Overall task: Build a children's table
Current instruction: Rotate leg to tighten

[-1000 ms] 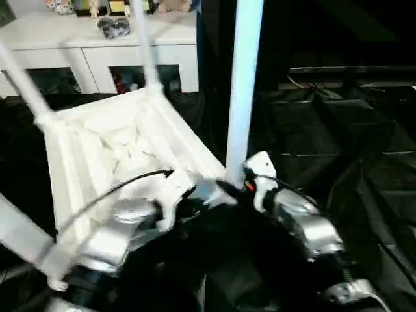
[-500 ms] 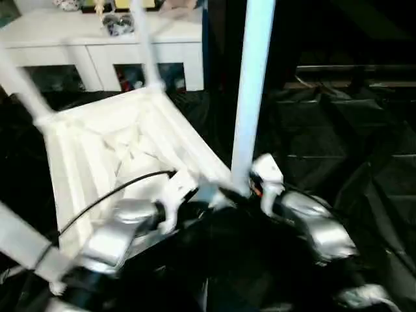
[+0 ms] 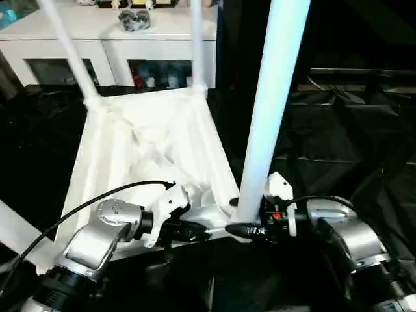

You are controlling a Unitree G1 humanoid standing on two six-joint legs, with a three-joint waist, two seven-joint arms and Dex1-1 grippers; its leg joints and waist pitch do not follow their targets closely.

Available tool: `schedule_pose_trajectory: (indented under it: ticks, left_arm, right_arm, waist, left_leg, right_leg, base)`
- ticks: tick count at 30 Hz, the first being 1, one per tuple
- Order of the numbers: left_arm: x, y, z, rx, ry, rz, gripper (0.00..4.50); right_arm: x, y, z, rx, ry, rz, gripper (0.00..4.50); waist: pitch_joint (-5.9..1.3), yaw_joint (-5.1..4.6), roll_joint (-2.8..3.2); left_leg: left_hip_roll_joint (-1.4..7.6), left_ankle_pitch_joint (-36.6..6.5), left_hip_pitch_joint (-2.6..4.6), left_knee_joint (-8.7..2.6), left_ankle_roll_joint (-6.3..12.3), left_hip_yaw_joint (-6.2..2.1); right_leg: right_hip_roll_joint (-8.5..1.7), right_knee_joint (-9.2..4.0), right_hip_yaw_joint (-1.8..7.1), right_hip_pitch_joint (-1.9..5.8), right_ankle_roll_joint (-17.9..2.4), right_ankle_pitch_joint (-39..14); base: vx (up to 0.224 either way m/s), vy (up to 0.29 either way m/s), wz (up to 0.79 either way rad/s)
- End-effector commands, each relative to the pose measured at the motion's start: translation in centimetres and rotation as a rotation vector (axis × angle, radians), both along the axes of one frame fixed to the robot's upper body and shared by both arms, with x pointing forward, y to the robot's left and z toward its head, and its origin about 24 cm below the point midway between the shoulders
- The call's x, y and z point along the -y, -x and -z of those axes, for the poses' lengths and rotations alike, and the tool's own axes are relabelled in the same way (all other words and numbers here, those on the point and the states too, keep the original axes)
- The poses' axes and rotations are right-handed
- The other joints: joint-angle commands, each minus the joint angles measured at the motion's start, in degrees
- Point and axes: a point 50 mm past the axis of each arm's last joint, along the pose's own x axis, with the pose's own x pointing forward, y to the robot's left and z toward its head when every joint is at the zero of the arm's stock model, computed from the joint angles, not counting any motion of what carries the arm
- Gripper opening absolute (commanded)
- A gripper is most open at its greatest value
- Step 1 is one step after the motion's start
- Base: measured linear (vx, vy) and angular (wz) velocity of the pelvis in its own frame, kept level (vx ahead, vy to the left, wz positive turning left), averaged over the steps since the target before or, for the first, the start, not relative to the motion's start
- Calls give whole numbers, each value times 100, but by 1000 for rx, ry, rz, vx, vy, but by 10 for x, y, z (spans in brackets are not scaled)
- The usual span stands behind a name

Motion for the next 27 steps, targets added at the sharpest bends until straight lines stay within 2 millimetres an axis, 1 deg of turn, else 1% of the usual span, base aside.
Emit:
schedule_pose_trajectory:
  ticks: [1,3,7,9,10,11,12,13,14,15,16,17,18,19,20,22,23,24,25,26,27]
  left_arm:
    - [8,-8,-15,63,68,6,0]
    - [9,-7,-14,64,70,6,0]
    - [10,-7,-14,71,73,-7,0]
    - [13,-10,-14,88,78,-48,0]
    - [13,-10,-14,88,78,-48,0]
    - [15,-14,-14,106,80,-86,0]
    - [20,-18,-14,130,82,-143,0]
    - [21,-18,-14,131,82,-145,0]
    - [23,-20,-14,141,79,-169,0]
    - [27,-22,-14,150,79,-194,0]
    - [30,-23,-14,154,79,-208,0]
    - [31,-23,-14,155,79,-211,0]
    - [41,-24,-14,163,87,-245,0]
    - [44,-23,-14,167,91,-252,0]
    - [50,-23,-15,169,102,-277,0]
    - [62,-21,-17,178,117,-299,0]
    - [65,-21,-18,179,124,-300,0]
    - [71,-19,-20,175,144,-291,0]
    - [71,-19,-20,175,144,-291,0]
    - [73,-18,-20,176,148,-289,0]
    - [74,-18,-20,178,149,-280,0]
  right_arm:
    - [-23,15,2,-45,-51,-159,304]
    - [-24,16,2,-48,-55,-158,286]
    - [-25,16,2,-53,-62,-151,269]
    - [-27,10,5,-24,-63,-70,266]
    - [-27,10,5,-24,-63,-70,265]
    - [-29,1,9,19,-41,27,263]
    - [-32,-12,18,37,-4,186,262]
    - [-32,-13,19,37,-3,193,261]
    - [-33,-17,22,34,11,249,259]
    - [-35,-23,26,30,24,331,258]
    - [-37,-26,29,27,32,383,258]
    - [-37,-27,29,26,34,392,257]
    - [-42,-33,36,0,78,515,257]
    - [-44,-35,38,-10,90,541,257]
    - [-49,-36,41,-19,115,579,257]
    - [-58,-37,46,-24,148,629,257]
    - [-60,-36,46,-24,132,621,257]
    - [-64,-35,44,-40,89,601,312]
    - [-64,-35,44,-40,89,601,312]
    - [-64,-35,43,-45,76,599,312]
    - [-64,-35,40,-46,51,576,334]
  waist:
    - [-265,-16,-49]
    - [-270,-7,-53]
    - [-265,8,-59]
    - [-257,6,-66]
    - [-257,6,-66]
    - [-255,4,-67]
    - [-232,-48,-55]
    - [-231,-74,-65]
    - [-223,-109,-74]
    - [-221,-161,-65]
    - [-222,-182,-60]
    - [-224,-214,-69]
    - [-224,-242,-81]
    - [-209,-267,-74]
    - [-214,-297,-79]
    - [-221,-295,-75]
    - [-231,-304,-77]
    - [-253,-294,-79]
    - [-261,-287,-72]
    - [-266,-287,-67]
    - [-272,-285,-50]
  left_leg:
    - [446,-949,77,-408,401,-182]
    - [447,-873,77,-401,410,-182]
    - [445,-899,74,-401,398,-180]
    - [443,-955,73,-405,354,-179]
    - [443,-955,73,-405,354,-179]
    - [442,-991,69,-413,327,-187]
    - [431,-1160,81,-431,190,-187]
    - [423,-1200,73,-440,136,-199]
    - [419,-1244,58,-458,105,-212]
    - [423,-1253,30,-472,53,-234]
    - [423,-1288,43,-477,40,-234]
    - [413,-1370,71,-465,28,-226]
    - [405,-1344,77,-453,40,-213]
    - [398,-1351,57,-466,44,-222]
    - [394,-1313,46,-468,56,-222]
    - [400,-1287,59,-458,65,-218]
    - [395,-1195,49,-449,93,-211]
    - [396,-1069,47,-427,186,-200]
    - [396,-995,49,-418,230,-196]
    - [390,-869,33,-412,298,-191]
    - [386,-801,31,-402,350,-187]
  right_leg:
    - [-554,-430,337,204,-1224,-851]
    - [-551,-418,333,205,-1238,-767]
    - [-554,-426,334,207,-1225,-847]
    - [-561,-438,340,198,-1198,-962]
    - [-561,-438,340,198,-1198,-962]
    - [-564,-445,336,209,-1175,-1057]
    - [-570,-479,335,177,-1185,-1298]
    - [-575,-476,328,194,-1177,-1389]
    - [-576,-481,322,218,-1143,-1482]
    - [-578,-473,312,243,-1088,-1580]
    - [-569,-483,313,229,-1072,-1607]
    - [-568,-498,322,212,-1064,-1642]
    - [-571,-506,341,204,-1066,-1624]
    - [-569,-513,333,209,-1051,-1717]
    - [-561,-516,330,219,-1007,-1759]
    - [-566,-522,335,206,-992,-1750]
    - [-564,-512,342,206,-1017,-1600]
    - [-564,-485,344,222,-1053,-1351]
    - [-564,-480,344,223,-1073,-1230]
    - [-548,-461,336,228,-1116,-1010]
    - [-544,-453,330,232,-1153,-854]
  base:
    - [0,0,0]
    - [0,0,0]
    - [0,0,0]
    - [0,0,0]
    - [0,0,0]
    - [0,0,0]
    - [0,0,0]
    - [0,0,0]
    - [0,0,0]
    - [0,0,0]
    - [0,0,0]
    - [0,0,0]
    - [0,0,0]
    - [0,0,0]
    - [0,0,0]
    - [0,0,0]
    - [0,0,0]
    - [0,0,0]
    - [0,0,0]
    - [0,0,0]
    - [0,0,0]
